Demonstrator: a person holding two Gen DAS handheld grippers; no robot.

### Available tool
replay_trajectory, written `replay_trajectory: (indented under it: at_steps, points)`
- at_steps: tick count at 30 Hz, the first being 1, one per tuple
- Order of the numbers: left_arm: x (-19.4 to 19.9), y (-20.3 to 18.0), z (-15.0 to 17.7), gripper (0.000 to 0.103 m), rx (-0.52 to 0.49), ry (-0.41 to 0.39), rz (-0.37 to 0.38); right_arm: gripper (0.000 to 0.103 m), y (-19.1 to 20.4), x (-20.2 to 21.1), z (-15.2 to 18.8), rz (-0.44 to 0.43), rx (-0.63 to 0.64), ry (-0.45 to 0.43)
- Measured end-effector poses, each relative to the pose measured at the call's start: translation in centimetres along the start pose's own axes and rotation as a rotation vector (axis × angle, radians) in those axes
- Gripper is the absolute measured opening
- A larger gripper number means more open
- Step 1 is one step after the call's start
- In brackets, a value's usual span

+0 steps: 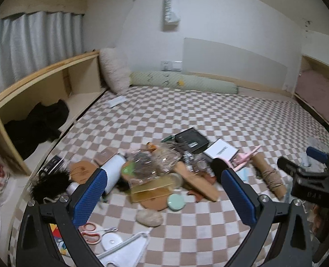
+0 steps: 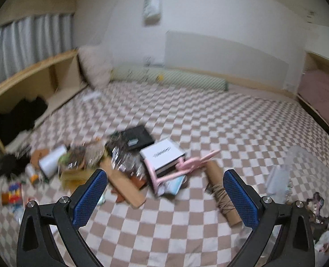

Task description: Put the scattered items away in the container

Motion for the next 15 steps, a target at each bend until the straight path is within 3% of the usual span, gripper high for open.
replay_trajectory:
  at_steps: [11, 15]
  points:
    - [-2.5, 7.1, 3.7, 0.103, 0.006, 0.141, -0.085, 0.103, 7.2, -5.4, 4.9, -0.117, 0.058, 0.197]
    - [-3.3, 9.3, 5.0, 0.103, 0.005, 0.189, -0.115, 0.103, 9.0, -7.4, 7.5, -0.121, 0.092, 0.263]
Point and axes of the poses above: each gripper's, at about its wrist camera, not at the fingertips, and x roughly against the way its jaws point, y to its left, z to its underside, the point moved 10 cm from there along -x, roughly the way its jaws point, and after that the axes turned 7 degrees about x, right-handed, at the moved point
